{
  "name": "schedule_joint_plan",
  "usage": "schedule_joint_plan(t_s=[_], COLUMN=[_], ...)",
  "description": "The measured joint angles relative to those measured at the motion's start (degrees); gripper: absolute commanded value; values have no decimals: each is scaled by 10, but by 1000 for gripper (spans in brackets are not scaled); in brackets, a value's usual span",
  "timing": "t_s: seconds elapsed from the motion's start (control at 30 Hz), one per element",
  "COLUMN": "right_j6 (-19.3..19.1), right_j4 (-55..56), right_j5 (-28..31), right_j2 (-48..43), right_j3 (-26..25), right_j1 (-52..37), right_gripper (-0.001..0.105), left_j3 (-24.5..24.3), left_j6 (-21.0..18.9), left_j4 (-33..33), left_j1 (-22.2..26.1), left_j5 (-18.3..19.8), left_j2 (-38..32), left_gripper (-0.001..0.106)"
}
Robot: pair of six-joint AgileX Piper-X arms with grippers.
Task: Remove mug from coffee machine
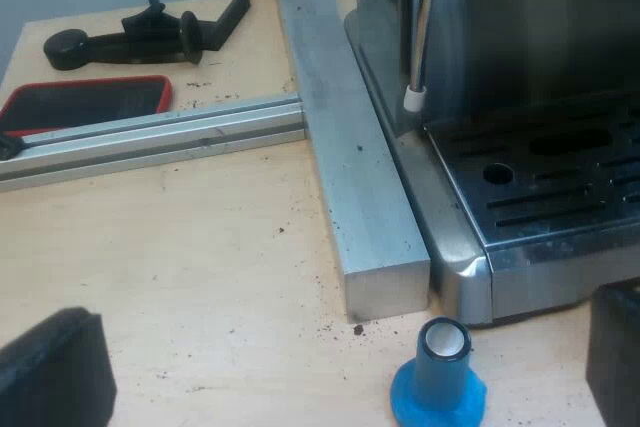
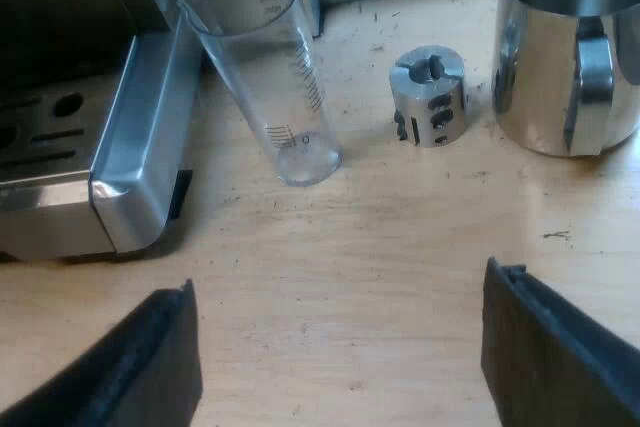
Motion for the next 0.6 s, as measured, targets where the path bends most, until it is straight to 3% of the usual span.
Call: schedule_joint_plan(t_s=[0.6], right_j6=[0], right_j4=[0], right_j5=[0], right_j2=[0], right_j3=[0], right_j1=[0], right_gripper=[62], left_j3=[0], left_j6=[0], left_j4=[0], left_j1=[0], left_j5=[9], left_j2=[0], left_gripper=[98])
